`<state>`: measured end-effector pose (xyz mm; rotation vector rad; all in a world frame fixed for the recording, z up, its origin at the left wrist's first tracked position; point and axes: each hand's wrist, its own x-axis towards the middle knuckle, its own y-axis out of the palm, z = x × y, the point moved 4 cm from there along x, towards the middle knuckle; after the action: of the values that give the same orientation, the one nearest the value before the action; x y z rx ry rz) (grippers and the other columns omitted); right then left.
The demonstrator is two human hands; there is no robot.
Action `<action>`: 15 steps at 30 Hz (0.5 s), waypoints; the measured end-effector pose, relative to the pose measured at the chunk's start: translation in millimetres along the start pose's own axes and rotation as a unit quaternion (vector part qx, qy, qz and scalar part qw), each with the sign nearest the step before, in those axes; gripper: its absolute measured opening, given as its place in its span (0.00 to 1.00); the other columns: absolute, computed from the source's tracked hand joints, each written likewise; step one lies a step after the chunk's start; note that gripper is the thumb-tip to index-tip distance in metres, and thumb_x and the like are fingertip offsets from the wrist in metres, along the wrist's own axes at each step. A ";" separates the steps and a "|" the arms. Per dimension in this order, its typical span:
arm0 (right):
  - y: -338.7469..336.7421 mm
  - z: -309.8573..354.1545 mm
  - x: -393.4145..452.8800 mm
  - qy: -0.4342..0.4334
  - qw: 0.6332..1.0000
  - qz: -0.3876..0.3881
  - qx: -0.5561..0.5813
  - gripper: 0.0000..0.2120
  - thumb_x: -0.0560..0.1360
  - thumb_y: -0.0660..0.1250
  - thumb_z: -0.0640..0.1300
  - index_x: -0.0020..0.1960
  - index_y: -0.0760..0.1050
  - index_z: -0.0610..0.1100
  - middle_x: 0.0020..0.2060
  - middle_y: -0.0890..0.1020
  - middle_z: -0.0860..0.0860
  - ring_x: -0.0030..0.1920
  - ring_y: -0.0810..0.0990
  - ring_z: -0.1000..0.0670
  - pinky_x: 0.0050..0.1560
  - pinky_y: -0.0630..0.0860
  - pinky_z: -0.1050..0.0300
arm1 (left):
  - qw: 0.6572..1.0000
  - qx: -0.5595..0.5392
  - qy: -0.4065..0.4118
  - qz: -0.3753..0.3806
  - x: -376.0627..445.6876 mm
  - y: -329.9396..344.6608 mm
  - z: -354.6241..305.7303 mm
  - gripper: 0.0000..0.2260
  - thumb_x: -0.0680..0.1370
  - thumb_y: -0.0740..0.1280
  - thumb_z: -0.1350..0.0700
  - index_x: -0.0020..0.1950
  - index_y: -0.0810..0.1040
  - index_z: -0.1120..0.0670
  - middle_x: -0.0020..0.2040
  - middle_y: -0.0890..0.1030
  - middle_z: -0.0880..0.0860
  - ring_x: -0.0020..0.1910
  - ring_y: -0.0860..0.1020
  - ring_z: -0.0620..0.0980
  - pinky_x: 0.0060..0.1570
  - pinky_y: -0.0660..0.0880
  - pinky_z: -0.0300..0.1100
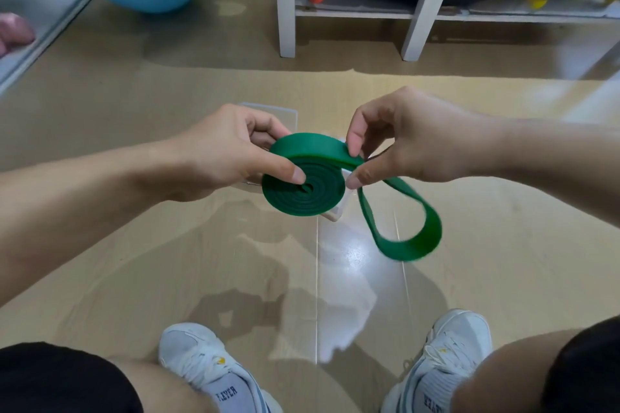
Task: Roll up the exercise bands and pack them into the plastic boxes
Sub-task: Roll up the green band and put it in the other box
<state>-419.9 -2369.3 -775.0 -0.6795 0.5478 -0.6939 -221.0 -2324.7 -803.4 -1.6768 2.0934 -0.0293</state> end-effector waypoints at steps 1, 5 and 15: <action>1.1 1.1 -0.3 -0.003 1.000 -0.005 -0.002 0.14 0.64 0.82 0.50 0.43 0.79 0.50 0.42 0.87 0.49 0.45 0.86 0.46 0.53 0.82 0.43 | 1.000 -0.014 -0.002 0.001 -0.4 0.8 0.7 0.22 0.57 0.83 0.64 0.47 0.81 0.60 0.44 0.88 0.57 0.43 0.85 0.54 0.40 0.82 0.41; -0.9 2.3 -2.3 -0.011 0.999 -0.031 0.020 0.16 0.62 0.82 0.52 0.42 0.79 0.49 0.41 0.87 0.50 0.44 0.86 0.49 0.50 0.83 0.43 | 0.997 -0.076 -0.006 0.008 1.3 0.5 4.7 0.21 0.58 0.81 0.67 0.46 0.79 0.59 0.46 0.87 0.58 0.44 0.86 0.55 0.42 0.84 0.45; 9.6 -4.8 -2.8 -0.025 0.997 -0.016 0.077 0.16 0.63 0.83 0.49 0.42 0.78 0.47 0.40 0.86 0.48 0.44 0.85 0.45 0.50 0.82 0.40 | 0.992 -0.112 -0.008 0.050 1.5 4.0 15.4 0.17 0.61 0.76 0.69 0.43 0.73 0.57 0.44 0.85 0.59 0.43 0.86 0.55 0.40 0.82 0.42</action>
<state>-421.1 -2363.5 -784.4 -0.5615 0.4338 -0.7399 -219.4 -2321.1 -818.9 -1.6872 2.2345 0.2577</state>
